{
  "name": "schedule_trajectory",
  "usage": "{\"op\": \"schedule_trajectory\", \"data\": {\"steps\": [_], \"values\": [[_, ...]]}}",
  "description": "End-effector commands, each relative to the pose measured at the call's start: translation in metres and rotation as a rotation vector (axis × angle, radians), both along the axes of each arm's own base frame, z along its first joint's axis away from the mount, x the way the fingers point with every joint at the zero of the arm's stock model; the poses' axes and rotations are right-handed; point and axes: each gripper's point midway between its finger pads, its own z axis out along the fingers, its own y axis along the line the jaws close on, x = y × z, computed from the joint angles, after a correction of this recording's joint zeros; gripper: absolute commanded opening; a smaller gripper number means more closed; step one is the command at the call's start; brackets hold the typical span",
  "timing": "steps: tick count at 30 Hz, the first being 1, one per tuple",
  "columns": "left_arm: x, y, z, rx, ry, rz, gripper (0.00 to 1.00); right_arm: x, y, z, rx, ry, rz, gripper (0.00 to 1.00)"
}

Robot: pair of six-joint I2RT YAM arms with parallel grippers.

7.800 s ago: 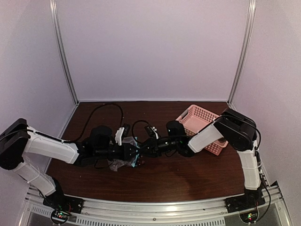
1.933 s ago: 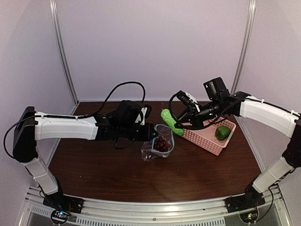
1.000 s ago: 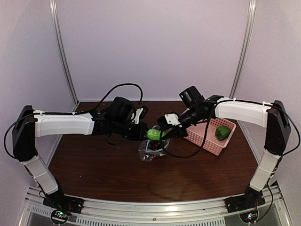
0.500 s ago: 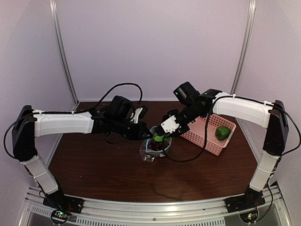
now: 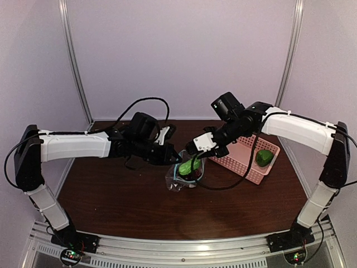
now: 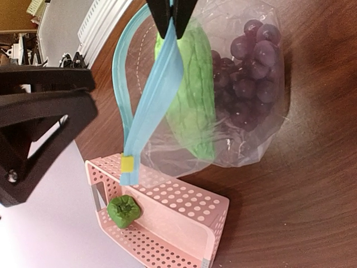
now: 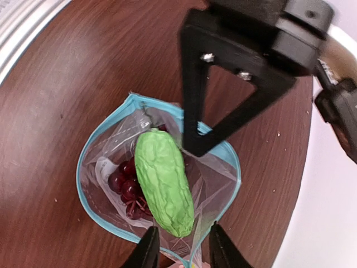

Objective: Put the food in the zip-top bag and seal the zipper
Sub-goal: Place the fake vegetable in the zipper food storage bag, then adjust the fake vegetable in the zipper food storage bag.

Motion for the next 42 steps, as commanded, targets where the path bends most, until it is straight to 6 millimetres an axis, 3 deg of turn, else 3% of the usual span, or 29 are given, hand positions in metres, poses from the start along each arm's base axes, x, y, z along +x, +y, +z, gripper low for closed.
{"op": "schedule_trajectory", "data": {"steps": [1, 4, 13, 18, 22, 25, 27, 31, 33, 39, 42], "values": [[0.007, -0.013, 0.028, -0.088, -0.029, -0.026, 0.0, -0.01, 0.005, 0.016, 0.102, 0.14, -0.072, 0.23], [0.004, -0.016, 0.032, -0.115, -0.012, -0.038, 0.0, -0.009, 0.012, 0.005, 0.11, 0.188, -0.088, 0.16], [-0.008, -0.024, 0.062, -0.254, 0.053, -0.063, 0.0, -0.008, 0.028, -0.054, 0.062, 0.239, -0.133, 0.13], [-0.009, -0.024, 0.061, -0.28, 0.07, -0.047, 0.0, -0.009, 0.03, -0.072, 0.06, 0.178, -0.168, 0.11], [-0.007, -0.021, 0.056, -0.27, 0.073, -0.027, 0.0, -0.007, 0.029, -0.061, 0.097, 0.142, -0.19, 0.12], [-0.006, -0.019, 0.049, -0.26, 0.078, -0.017, 0.0, -0.005, 0.026, -0.027, 0.155, 0.131, -0.217, 0.14], [-0.006, -0.017, 0.044, -0.247, 0.082, -0.01, 0.0, -0.006, 0.019, 0.0, 0.21, 0.135, -0.24, 0.21], [-0.003, -0.014, 0.035, -0.205, 0.056, -0.006, 0.0, -0.007, -0.014, 0.041, 0.283, 0.145, -0.3, 0.36], [-0.005, -0.011, 0.026, -0.174, 0.07, -0.005, 0.0, 0.003, -0.038, 0.043, 0.267, 0.158, -0.372, 0.4], [-0.005, -0.011, 0.024, -0.152, 0.052, -0.022, 0.0, 0.07, -0.148, 0.01, 0.198, 0.306, -0.795, 0.51], [-0.005, -0.011, 0.024, -0.152, 0.044, -0.033, 0.0, 0.093, -0.202, -0.015, 0.106, 0.363, -0.997, 0.54]]}}
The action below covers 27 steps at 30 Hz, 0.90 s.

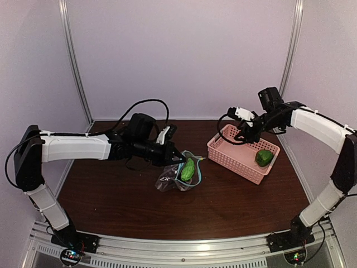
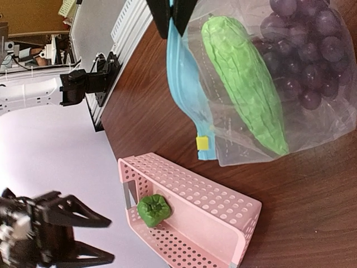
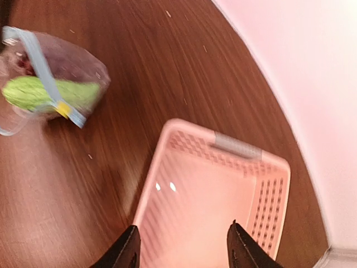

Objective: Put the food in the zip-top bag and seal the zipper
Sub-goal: Adjust the fake vegetable in the zipper food storage bag, then pick up the fake vegetable from the bin.

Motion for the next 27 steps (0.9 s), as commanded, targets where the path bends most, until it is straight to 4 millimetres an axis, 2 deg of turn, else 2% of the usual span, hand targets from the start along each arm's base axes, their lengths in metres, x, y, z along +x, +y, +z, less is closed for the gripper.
{"op": "schedule_trajectory", "data": {"steps": [1, 3, 5, 9, 14, 23, 27], "values": [[0.004, 0.002, 0.01, -0.006, -0.058, -0.01, 0.0, 0.015, -0.078, -0.052, -0.129, 0.255, -0.294, 0.55], [0.004, 0.002, 0.009, -0.004, -0.06, -0.012, 0.0, 0.023, -0.108, -0.069, -0.222, 0.305, -0.409, 0.56], [0.004, 0.002, 0.009, -0.003, -0.062, -0.017, 0.0, 0.024, -0.126, -0.08, -0.271, 0.346, -0.478, 0.58], [0.004, 0.003, 0.007, 0.003, -0.065, -0.017, 0.0, 0.025, -0.14, -0.095, -0.322, 0.366, -0.556, 0.63], [0.003, 0.003, 0.007, -0.001, -0.064, -0.02, 0.0, 0.033, -0.158, -0.12, -0.399, 0.391, -0.655, 0.63], [0.003, 0.004, 0.008, 0.002, -0.07, -0.019, 0.0, 0.045, -0.176, -0.145, -0.459, 0.382, -0.776, 0.55], [0.003, 0.004, 0.006, 0.001, -0.068, -0.017, 0.0, 0.041, -0.189, -0.154, -0.522, 0.364, -0.821, 0.5]]}}
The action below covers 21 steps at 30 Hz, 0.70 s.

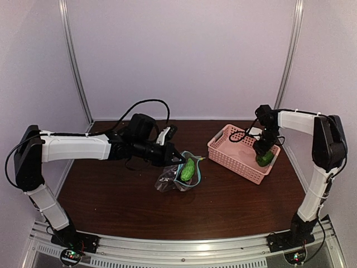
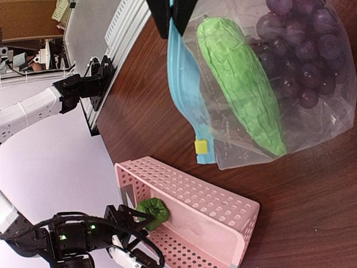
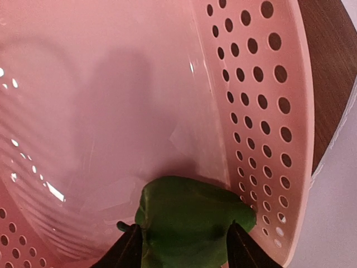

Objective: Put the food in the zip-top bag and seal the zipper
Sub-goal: Pick up the fake vegetable from the bin.

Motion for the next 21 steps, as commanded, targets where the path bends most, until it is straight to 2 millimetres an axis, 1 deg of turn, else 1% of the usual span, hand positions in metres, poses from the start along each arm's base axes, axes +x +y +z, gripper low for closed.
{"op": "schedule_trajectory", "data": {"steps": [1, 4, 5, 6, 8, 10, 12, 13, 16, 17, 19, 21], "values": [[0.004, 0.002, 0.01, -0.023, -0.042, 0.005, 0.0, -0.005, -0.024, -0.013, -0.118, 0.001, -0.074, 0.49], [0.005, 0.002, 0.011, -0.028, -0.044, 0.005, 0.0, -0.015, -0.028, -0.017, -0.146, 0.008, -0.077, 0.49], [0.005, 0.001, 0.01, -0.028, -0.044, 0.004, 0.0, -0.018, -0.03, -0.017, -0.156, 0.011, -0.077, 0.47], [0.005, 0.001, 0.01, -0.029, -0.044, 0.004, 0.0, -0.021, -0.03, -0.02, -0.157, 0.021, -0.072, 0.41], [0.006, 0.0, 0.008, -0.029, -0.043, 0.002, 0.0, -0.025, -0.029, -0.019, -0.147, 0.021, -0.066, 0.28], [0.006, -0.001, 0.007, -0.028, -0.039, 0.0, 0.0, -0.025, -0.021, -0.008, -0.098, 0.001, -0.058, 0.21], [0.006, -0.002, 0.007, -0.03, -0.036, -0.003, 0.0, -0.025, -0.011, 0.015, -0.051, -0.054, -0.048, 0.18], [0.006, -0.002, 0.007, -0.03, -0.036, -0.003, 0.0, -0.025, -0.006, 0.03, -0.023, -0.086, -0.041, 0.17], [0.007, -0.003, 0.007, -0.03, -0.036, -0.001, 0.0, -0.027, 0.011, 0.073, 0.082, -0.159, -0.021, 0.16], [0.007, -0.002, 0.007, -0.03, -0.035, 0.001, 0.0, -0.029, 0.018, 0.084, 0.123, -0.173, -0.01, 0.16], [0.008, -0.002, 0.005, -0.026, -0.033, 0.003, 0.0, -0.038, 0.041, 0.106, 0.25, -0.182, 0.05, 0.17], [0.008, -0.002, 0.004, -0.024, -0.031, 0.004, 0.0, -0.049, 0.07, 0.126, 0.398, -0.186, 0.128, 0.17]]}}
